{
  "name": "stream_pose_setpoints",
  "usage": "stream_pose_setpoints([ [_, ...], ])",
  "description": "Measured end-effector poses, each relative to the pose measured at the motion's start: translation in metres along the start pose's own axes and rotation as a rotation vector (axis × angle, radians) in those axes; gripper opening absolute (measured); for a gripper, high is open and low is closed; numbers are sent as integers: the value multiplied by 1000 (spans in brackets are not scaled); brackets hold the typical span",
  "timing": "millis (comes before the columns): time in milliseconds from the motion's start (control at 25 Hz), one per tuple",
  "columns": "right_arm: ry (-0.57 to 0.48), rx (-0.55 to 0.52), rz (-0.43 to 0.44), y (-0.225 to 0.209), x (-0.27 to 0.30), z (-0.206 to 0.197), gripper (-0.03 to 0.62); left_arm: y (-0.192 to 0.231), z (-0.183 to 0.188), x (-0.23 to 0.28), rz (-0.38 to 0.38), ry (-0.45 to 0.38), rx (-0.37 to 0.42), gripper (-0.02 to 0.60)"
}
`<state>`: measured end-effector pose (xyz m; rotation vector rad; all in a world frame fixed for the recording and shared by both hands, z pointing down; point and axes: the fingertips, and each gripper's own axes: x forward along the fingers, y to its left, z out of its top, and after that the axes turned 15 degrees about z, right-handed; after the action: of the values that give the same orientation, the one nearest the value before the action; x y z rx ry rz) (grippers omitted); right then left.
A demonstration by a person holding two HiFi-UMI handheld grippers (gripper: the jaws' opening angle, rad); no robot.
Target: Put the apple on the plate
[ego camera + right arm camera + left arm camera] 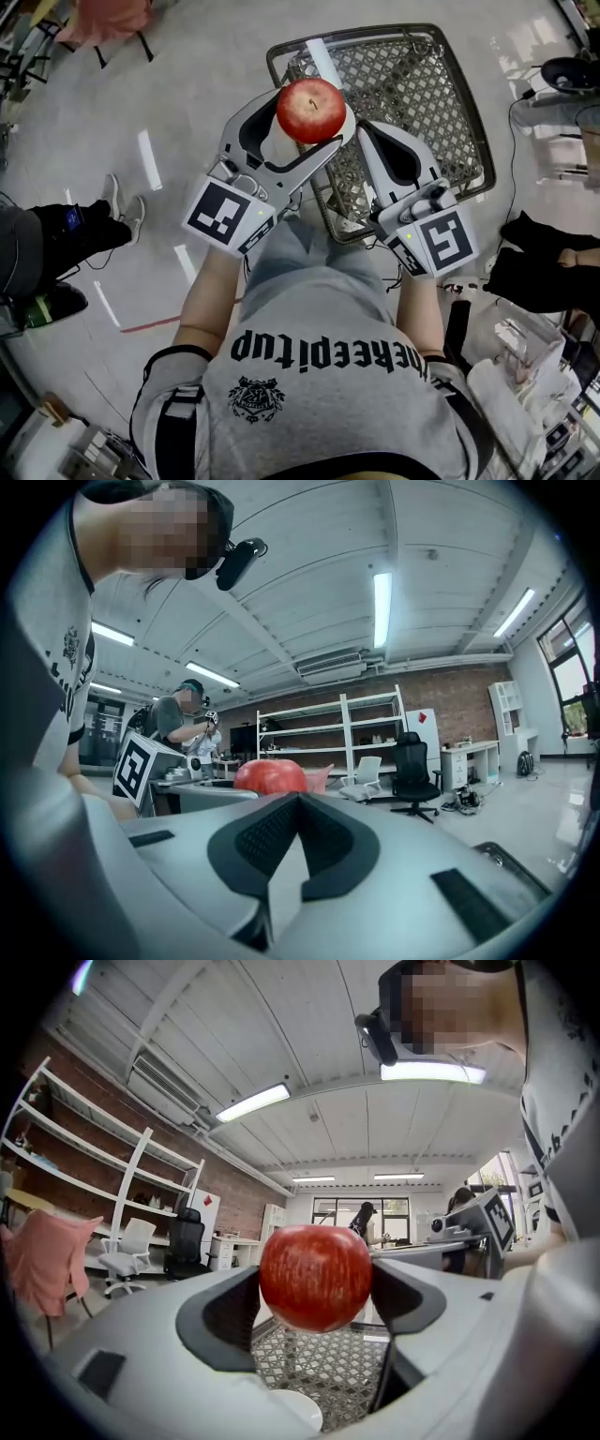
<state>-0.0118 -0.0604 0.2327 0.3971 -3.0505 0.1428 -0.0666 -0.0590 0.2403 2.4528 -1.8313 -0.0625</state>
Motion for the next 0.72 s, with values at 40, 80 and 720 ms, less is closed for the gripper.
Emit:
stream_pose_setpoints([
  [40,-1,0,-13,0,0,0,2,0,0,0,-13,-2,2,407],
  [80,-3,-1,-26,1,-1,0,2,0,0,1,-25,-3,4,407],
  [720,-5,33,-198,-15,-19,-15,2,-15,-30,27,-179,53,104,407],
])
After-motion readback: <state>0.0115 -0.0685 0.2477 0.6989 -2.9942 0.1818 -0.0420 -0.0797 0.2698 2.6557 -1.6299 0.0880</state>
